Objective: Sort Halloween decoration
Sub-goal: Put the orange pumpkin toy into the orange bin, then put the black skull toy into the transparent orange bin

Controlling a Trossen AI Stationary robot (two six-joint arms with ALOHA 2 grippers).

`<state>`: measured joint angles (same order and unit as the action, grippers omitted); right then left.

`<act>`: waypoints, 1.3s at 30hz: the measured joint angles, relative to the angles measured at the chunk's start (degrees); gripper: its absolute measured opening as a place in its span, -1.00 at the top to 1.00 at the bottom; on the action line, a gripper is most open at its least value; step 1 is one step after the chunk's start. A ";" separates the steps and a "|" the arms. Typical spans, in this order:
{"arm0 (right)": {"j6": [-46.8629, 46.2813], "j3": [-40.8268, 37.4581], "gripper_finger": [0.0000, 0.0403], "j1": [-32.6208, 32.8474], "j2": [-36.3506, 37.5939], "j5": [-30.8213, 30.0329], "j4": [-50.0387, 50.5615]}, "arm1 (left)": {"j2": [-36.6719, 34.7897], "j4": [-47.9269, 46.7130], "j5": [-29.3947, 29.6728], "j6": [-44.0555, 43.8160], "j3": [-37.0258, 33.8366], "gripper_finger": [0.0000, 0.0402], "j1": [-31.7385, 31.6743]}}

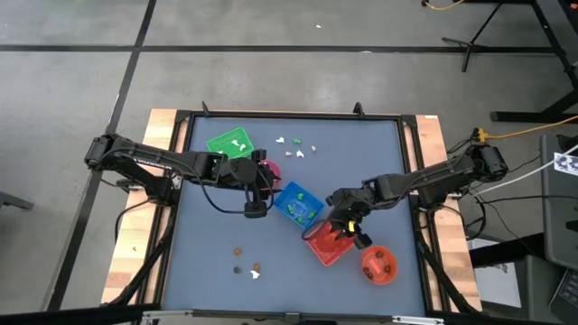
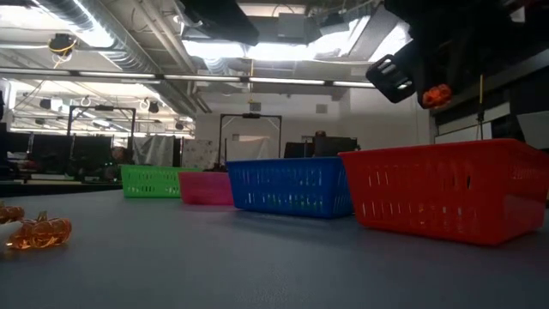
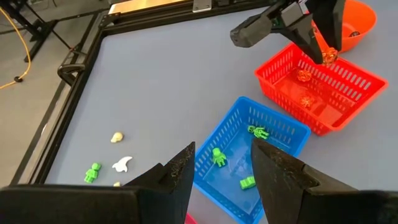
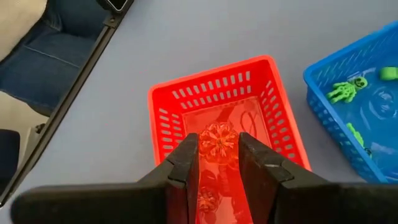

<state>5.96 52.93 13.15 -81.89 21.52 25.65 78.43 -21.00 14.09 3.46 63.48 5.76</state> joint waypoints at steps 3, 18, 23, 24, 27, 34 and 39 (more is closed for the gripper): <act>-0.05 0.00 0.54 -0.01 0.00 0.00 0.00 | 0.00 0.10 0.00 0.01 0.00 0.30 0.02; -0.17 0.00 0.42 -0.03 0.00 0.00 0.02 | 0.00 1.97 0.00 0.01 0.00 0.30 0.00; -0.17 0.00 0.17 -0.03 0.00 0.00 0.02 | 0.00 2.10 0.00 -0.01 0.00 0.30 0.00; -0.17 0.00 0.13 -0.03 0.00 0.00 0.02 | 0.00 2.10 0.00 -0.01 0.01 0.30 0.00; -0.17 0.00 0.02 -0.03 0.00 0.00 0.02 | 0.00 2.12 0.00 -0.27 0.00 0.30 0.00; -0.15 0.00 -0.07 -0.03 -0.02 -0.02 0.02 | 0.00 2.09 -0.12 -5.50 0.02 0.30 0.33; -0.15 0.00 -0.07 -0.03 -0.02 -0.02 0.06 | 0.00 -1.74 -6.59 -11.93 0.04 0.30 1.49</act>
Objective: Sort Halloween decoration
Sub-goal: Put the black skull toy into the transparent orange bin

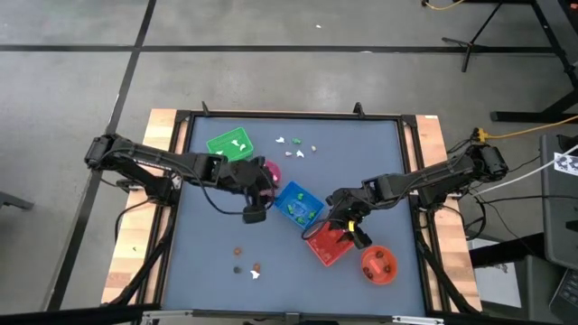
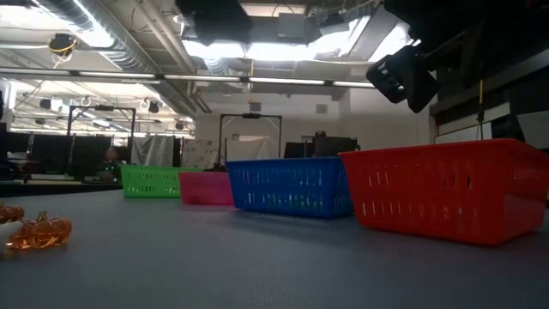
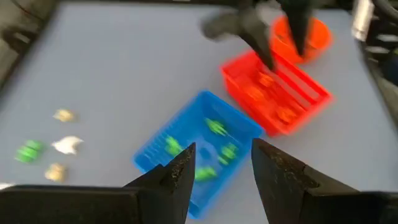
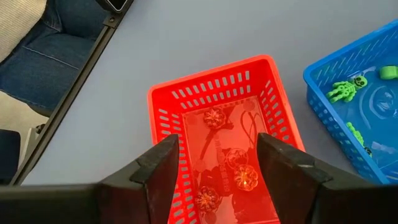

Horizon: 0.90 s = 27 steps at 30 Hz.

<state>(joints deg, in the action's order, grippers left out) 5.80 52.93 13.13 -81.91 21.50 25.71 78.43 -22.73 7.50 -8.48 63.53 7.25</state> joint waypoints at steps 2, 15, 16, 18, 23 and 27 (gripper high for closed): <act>0.00 0.00 -0.07 0.00 0.00 0.00 0.00 | 0.00 -2.36 -1.44 -1.41 0.00 0.30 1.34; 0.00 0.00 -0.07 0.00 0.00 0.00 0.00 | 2.23 -8.06 0.72 -4.78 0.01 0.30 14.55; 0.00 0.00 -0.07 -0.01 0.00 0.00 0.00 | 2.99 -8.05 0.73 -6.02 0.02 0.30 15.46; 0.00 0.00 -0.07 0.00 0.00 0.00 -0.02 | 4.79 -8.11 0.74 -8.67 0.02 0.30 17.54; 0.00 0.00 -0.07 0.00 0.00 0.00 -0.02 | 9.86 -8.01 0.73 -14.72 0.02 0.30 22.78; 0.00 0.00 -0.07 0.00 0.00 0.00 -0.04 | 13.95 -7.66 0.73 -19.57 0.02 0.30 26.31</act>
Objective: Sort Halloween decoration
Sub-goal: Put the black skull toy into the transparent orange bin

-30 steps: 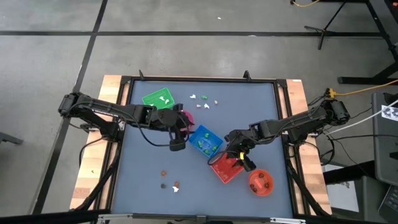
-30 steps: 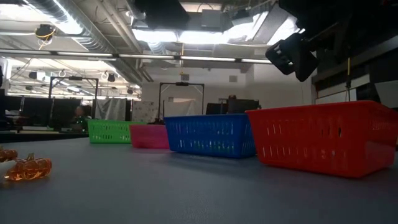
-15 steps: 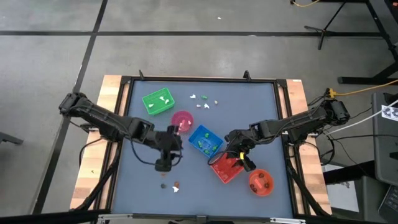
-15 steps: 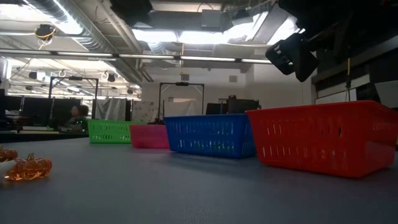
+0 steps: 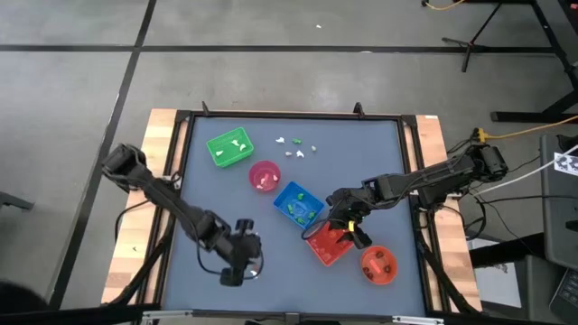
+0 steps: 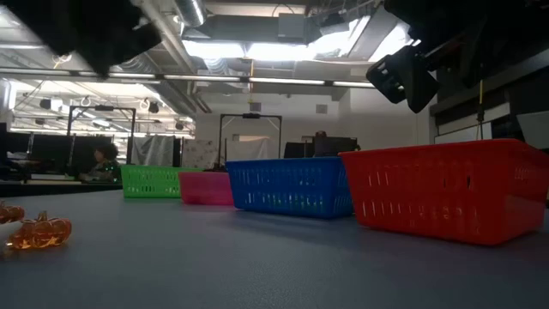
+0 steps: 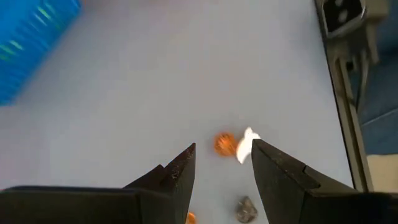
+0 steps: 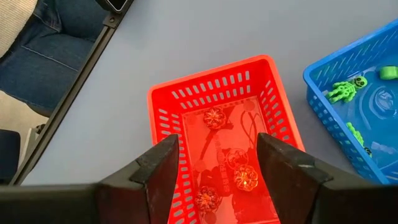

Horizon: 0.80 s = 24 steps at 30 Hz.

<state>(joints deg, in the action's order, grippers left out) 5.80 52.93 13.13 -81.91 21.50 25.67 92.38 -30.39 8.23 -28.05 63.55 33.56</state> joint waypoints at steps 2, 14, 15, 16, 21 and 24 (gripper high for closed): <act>0.00 0.00 -0.07 0.00 0.00 0.00 -0.02 | 1.91 0.05 0.00 -2.21 0.00 0.30 1.46; 0.02 0.00 -0.07 -0.02 -0.02 -0.02 -0.03 | 10.35 -0.06 -0.91 -7.05 0.00 0.30 7.29; 0.02 0.00 -0.07 -0.02 -0.02 -0.02 -0.04 | 10.63 -0.36 -1.30 -7.81 0.00 0.30 7.58; 0.02 0.00 -0.07 -0.02 -0.02 -0.02 -0.02 | 10.88 -0.86 -1.66 -8.65 0.00 0.30 7.81; 0.02 0.00 -0.07 -0.01 -0.02 -0.03 -0.10 | 11.28 -2.71 -1.95 -13.66 0.00 0.30 8.76; 0.02 0.00 -0.07 -0.01 -0.02 -0.04 -0.09 | 11.28 -2.77 -1.81 -15.24 0.00 0.30 9.05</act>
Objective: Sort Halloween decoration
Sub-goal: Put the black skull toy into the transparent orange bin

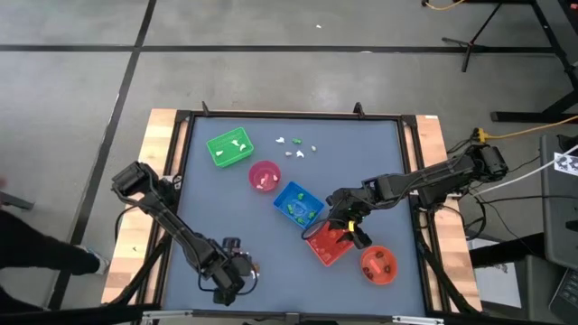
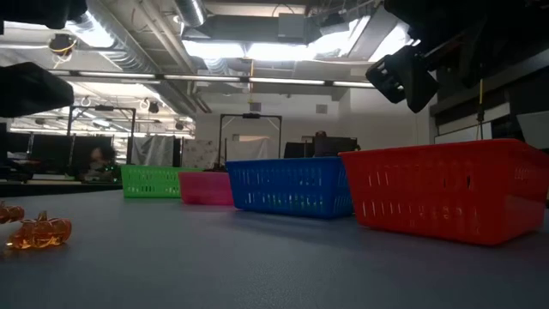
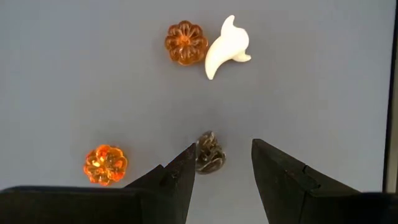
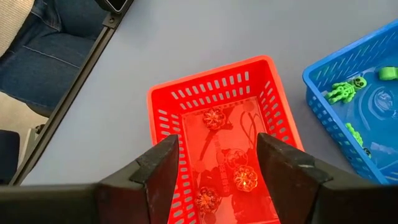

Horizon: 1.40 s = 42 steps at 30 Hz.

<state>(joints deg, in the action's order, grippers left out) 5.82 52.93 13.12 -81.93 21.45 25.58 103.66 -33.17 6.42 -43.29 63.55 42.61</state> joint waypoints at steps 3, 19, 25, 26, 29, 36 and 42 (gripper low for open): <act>0.00 0.00 -0.07 -0.01 0.00 -0.02 0.01 | 0.14 -0.10 0.06 -0.15 0.00 0.30 0.29; 0.02 0.00 -0.07 0.00 0.00 -0.87 0.07 | 2.51 -0.84 1.40 -0.23 -0.04 0.30 0.33; 0.02 0.00 -0.07 0.00 0.00 -1.01 0.09 | 3.30 -0.77 1.13 -0.17 0.07 0.30 0.31; 0.02 0.00 -0.07 -0.01 0.00 -1.01 0.09 | 3.30 -0.83 1.11 -0.17 0.07 0.30 0.31; 0.02 0.00 -0.07 0.00 0.00 -1.24 0.09 | 3.32 -0.85 1.04 -0.12 0.07 0.35 0.31; 0.02 0.00 -0.07 -0.02 0.00 -1.48 0.09 | 3.34 -0.88 0.85 -0.10 0.07 0.52 0.32; 0.02 0.00 -0.07 0.01 0.00 -1.48 0.09 | 3.34 -1.03 0.93 -0.10 0.07 0.60 0.31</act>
<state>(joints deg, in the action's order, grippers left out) 5.85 52.93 13.12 -81.93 19.98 25.67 107.00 -34.20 7.35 -43.40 63.61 42.92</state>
